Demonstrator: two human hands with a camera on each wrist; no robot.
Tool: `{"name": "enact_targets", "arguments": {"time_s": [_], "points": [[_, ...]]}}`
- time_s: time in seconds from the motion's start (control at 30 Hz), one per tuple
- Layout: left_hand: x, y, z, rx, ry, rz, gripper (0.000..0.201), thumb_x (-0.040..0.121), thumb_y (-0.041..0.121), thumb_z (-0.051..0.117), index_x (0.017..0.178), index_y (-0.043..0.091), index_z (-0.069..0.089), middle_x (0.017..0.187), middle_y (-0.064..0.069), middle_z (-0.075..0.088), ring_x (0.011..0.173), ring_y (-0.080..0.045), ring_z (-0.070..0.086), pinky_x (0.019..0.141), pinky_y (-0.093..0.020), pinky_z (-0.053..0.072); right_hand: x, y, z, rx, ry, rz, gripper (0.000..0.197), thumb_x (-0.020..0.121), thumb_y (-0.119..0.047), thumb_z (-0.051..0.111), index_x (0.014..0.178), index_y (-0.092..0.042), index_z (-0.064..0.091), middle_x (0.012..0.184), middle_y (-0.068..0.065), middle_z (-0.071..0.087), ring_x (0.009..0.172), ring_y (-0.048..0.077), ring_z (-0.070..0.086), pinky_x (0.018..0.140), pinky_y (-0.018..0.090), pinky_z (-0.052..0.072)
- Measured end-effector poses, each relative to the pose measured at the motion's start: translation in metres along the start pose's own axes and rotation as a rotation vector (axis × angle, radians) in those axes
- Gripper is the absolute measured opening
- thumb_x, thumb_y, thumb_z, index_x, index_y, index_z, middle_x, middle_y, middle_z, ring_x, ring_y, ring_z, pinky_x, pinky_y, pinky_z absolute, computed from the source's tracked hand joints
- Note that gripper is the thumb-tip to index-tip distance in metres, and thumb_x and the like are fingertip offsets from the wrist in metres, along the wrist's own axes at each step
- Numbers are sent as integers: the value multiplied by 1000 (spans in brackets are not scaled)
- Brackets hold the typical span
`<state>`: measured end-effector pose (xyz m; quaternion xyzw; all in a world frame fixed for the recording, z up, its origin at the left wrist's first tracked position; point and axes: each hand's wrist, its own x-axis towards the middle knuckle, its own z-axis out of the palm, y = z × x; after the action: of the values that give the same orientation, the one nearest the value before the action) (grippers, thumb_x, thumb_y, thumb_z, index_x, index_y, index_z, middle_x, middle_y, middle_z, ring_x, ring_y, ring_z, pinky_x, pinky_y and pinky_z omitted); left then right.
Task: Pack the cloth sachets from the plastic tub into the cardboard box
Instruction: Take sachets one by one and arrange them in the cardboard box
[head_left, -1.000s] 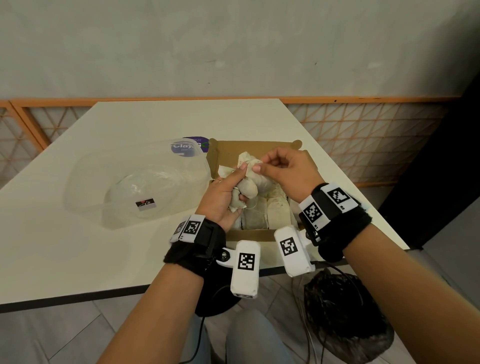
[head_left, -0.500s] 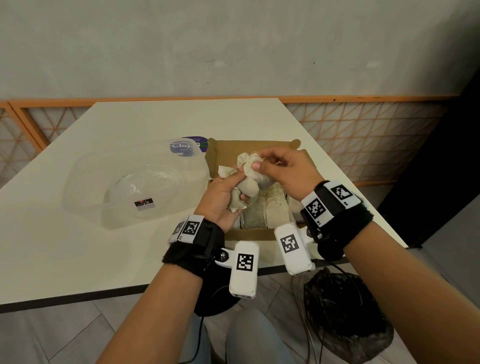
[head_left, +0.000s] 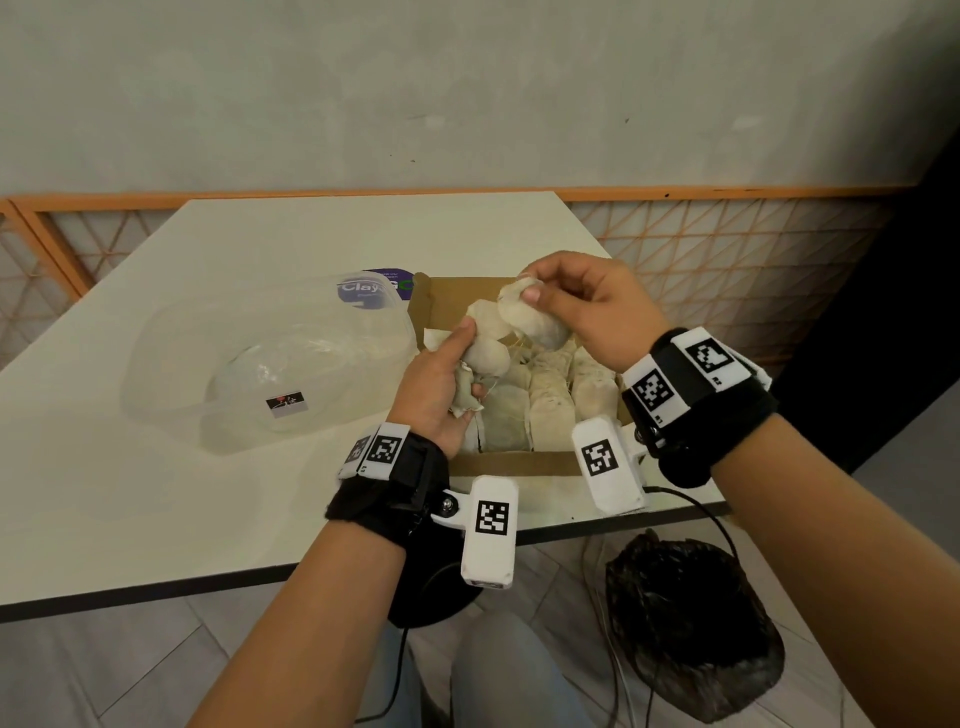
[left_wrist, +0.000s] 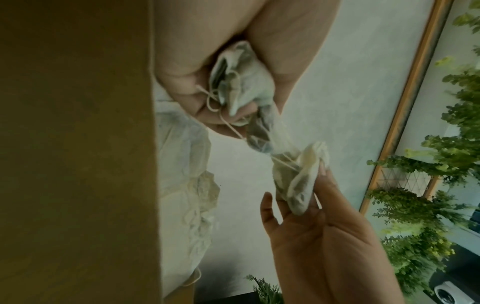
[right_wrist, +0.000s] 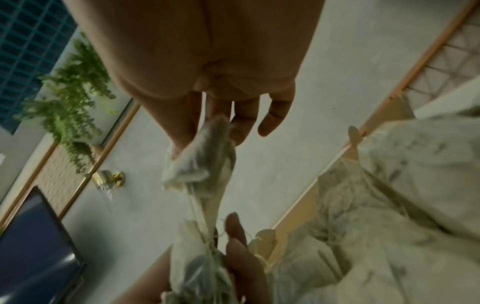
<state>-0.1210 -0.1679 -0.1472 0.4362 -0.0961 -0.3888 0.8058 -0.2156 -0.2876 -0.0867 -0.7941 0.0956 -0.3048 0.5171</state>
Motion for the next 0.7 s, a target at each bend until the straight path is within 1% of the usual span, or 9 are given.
{"name": "enact_targets", "arguments": {"time_s": [0.1, 0.13, 0.23, 0.33, 0.4, 0.43, 0.53, 0.63, 0.7], "points": [[-2, -1, 1, 34, -30, 36, 15, 90, 24, 61, 96, 10, 63, 74, -3, 61, 48, -6, 52, 39, -15, 39, 2, -3, 1, -97, -53, 13, 8, 87, -16, 62, 88, -21, 67, 90, 18, 68, 82, 19, 60, 76, 32, 50], [-2, -1, 1, 42, -40, 45, 13, 91, 22, 60, 95, 10, 63, 74, -2, 61, 50, -6, 53, 40, -15, 40, 2, -4, 2, -129, -85, 30, 7, 87, -15, 62, 91, -17, 68, 91, 18, 67, 83, 19, 60, 77, 30, 49], [-3, -3, 1, 73, -78, 59, 11, 90, 21, 60, 95, 12, 63, 76, -3, 60, 57, -6, 55, 44, -17, 43, 1, -4, 7, -287, -127, 68, 8, 84, -18, 66, 91, -14, 68, 92, 1, 62, 78, 8, 56, 72, 17, 44], [-4, -3, 3, 101, -74, 74, 12, 90, 21, 61, 94, 10, 62, 73, -4, 58, 53, -6, 55, 43, -17, 41, 2, -4, 7, -307, -105, 115, 12, 82, -19, 68, 91, -12, 69, 94, 1, 63, 76, 6, 57, 71, 16, 44], [-5, -3, 4, 108, -58, 86, 16, 91, 21, 59, 99, 8, 61, 71, -4, 59, 51, -5, 55, 43, -17, 41, 1, -8, 5, -258, -123, 150, 9, 83, -16, 68, 89, -9, 70, 82, 3, 66, 66, 2, 57, 66, 14, 45], [-5, -3, 4, 107, -54, 95, 17, 92, 21, 57, 101, 7, 61, 72, -5, 60, 51, -6, 56, 43, -17, 42, 1, -9, 4, -247, -125, 157, 9, 83, -14, 67, 88, -6, 70, 78, 6, 66, 63, 3, 56, 63, 15, 45], [-8, -2, 6, 102, -78, 98, 12, 94, 16, 54, 99, 9, 61, 70, -3, 64, 52, -6, 59, 43, -16, 42, 0, -6, 3, -233, -90, 160, 12, 82, -14, 68, 85, -2, 70, 77, 17, 66, 61, 13, 54, 66, 29, 44], [-11, -2, 7, 145, -109, 61, 9, 93, 10, 53, 96, 4, 59, 60, 0, 64, 46, -6, 57, 40, -13, 40, -1, -4, 3, -158, -23, 162, 3, 81, -16, 70, 81, -14, 72, 77, 11, 69, 68, 17, 60, 71, 36, 49], [-12, -3, 8, 212, -129, 44, 7, 92, 9, 55, 91, 3, 59, 56, 1, 63, 46, -7, 56, 40, -13, 40, -2, -5, 4, -127, -11, 158, 2, 81, -16, 70, 82, -15, 71, 80, 10, 70, 72, 19, 62, 71, 34, 50]]}}
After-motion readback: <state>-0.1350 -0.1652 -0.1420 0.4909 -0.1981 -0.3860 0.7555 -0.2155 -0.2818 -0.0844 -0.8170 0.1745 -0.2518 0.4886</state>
